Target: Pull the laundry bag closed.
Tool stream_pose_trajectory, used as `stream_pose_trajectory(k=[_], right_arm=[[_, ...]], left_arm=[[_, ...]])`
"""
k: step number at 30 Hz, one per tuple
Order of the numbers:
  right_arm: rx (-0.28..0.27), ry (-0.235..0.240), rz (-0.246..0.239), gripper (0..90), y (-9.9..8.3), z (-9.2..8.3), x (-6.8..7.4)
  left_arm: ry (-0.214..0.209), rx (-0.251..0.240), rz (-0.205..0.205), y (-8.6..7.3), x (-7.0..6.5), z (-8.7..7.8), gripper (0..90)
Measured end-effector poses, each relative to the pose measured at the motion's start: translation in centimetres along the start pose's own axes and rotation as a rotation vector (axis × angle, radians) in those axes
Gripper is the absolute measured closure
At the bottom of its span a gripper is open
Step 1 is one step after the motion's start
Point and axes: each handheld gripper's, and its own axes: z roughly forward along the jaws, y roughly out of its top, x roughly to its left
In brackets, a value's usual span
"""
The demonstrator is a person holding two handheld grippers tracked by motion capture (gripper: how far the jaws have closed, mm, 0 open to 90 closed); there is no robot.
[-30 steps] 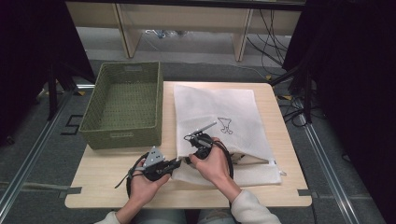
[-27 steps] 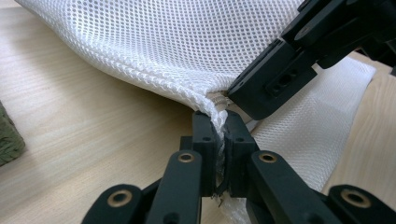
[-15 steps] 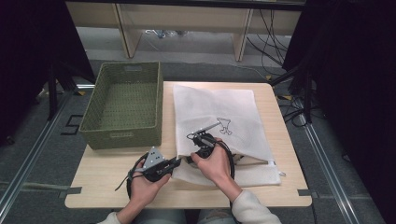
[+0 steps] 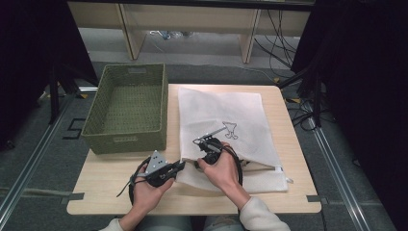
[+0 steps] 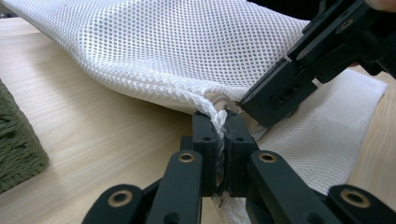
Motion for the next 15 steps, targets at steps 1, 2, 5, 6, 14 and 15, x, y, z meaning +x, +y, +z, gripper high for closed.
stream_pose_trajectory(k=[1,2,5,6,14,15], right_arm=[[-0.003,-0.027,-0.009,88.6,-0.04,-0.04,-0.05],[0.000,-0.034,0.016,88.6,-0.10,-0.03,-0.09],[0.000,-0.013,0.025,88.6,-0.17,0.07,-0.49],[0.004,-0.027,-0.005,88.6,-0.15,0.04,-0.55],[0.002,-0.039,0.020,88.6,-0.27,-0.18,-0.89],[0.002,-0.039,0.020,88.6,-0.27,-0.18,-0.89]], left_arm=[[0.003,-0.004,0.014,0.08,0.11,-0.07,84.8],[0.002,-0.003,0.018,0.11,0.17,-0.10,84.8],[0.004,0.001,0.019,-0.03,0.20,-0.04,84.8],[0.018,0.004,0.039,-0.06,0.19,-0.07,84.8],[0.039,-0.009,0.033,-0.15,0.86,-0.23,84.9],[0.039,-0.009,0.033,-0.15,0.86,-0.23,84.9]])
